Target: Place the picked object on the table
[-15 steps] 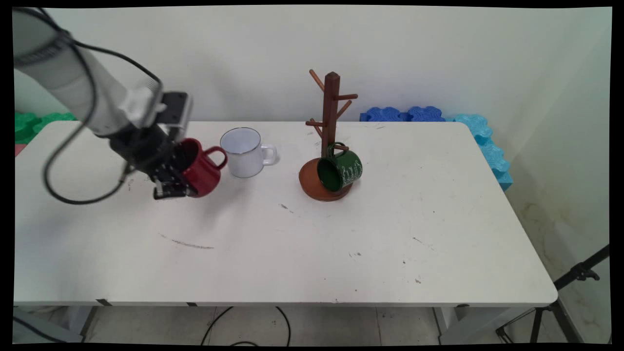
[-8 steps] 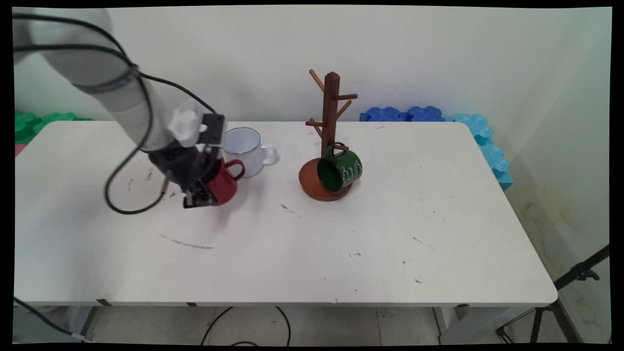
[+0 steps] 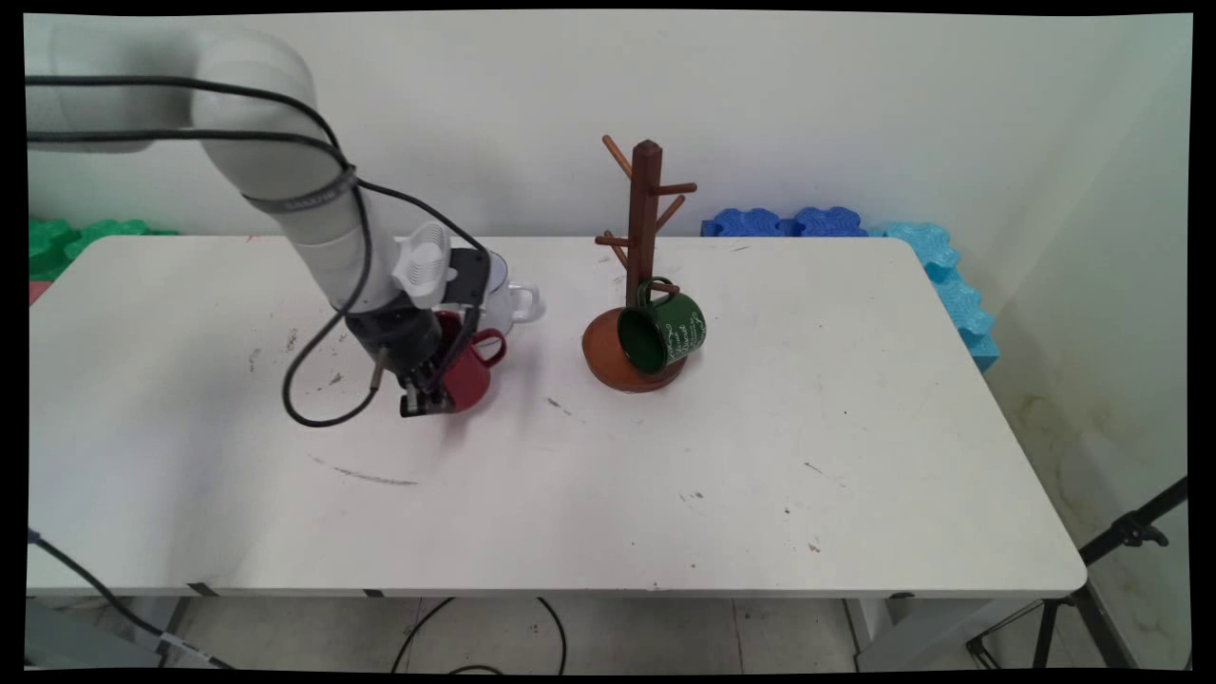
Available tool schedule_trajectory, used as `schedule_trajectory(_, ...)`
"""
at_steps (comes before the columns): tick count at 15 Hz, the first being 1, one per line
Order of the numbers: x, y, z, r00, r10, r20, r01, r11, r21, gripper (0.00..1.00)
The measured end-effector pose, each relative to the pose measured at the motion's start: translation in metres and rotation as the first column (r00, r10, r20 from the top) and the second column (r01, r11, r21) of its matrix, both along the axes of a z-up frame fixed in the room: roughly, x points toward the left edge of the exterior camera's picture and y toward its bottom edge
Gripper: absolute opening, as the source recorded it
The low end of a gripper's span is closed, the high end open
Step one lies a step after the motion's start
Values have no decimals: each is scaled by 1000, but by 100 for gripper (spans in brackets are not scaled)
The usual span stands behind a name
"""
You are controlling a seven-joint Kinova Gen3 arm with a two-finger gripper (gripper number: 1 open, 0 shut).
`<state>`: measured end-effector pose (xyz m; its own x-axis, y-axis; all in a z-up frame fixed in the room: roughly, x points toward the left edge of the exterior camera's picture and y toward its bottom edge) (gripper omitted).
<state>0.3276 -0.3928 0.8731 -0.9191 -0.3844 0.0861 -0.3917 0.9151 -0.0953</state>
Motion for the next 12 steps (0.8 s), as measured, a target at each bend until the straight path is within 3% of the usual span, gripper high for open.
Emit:
schedule_trajectory(10, -16, -15, -21, 1000, -5, 6, 5, 1000, 24, 0)
schedule_trajectory(11, -17, -16, -23, 1000, -5, 6, 5, 1000, 26, 100)
schedule_trajectory(12, -19, -17, -24, 1000, -4, 5, 4, 1000, 27, 100)
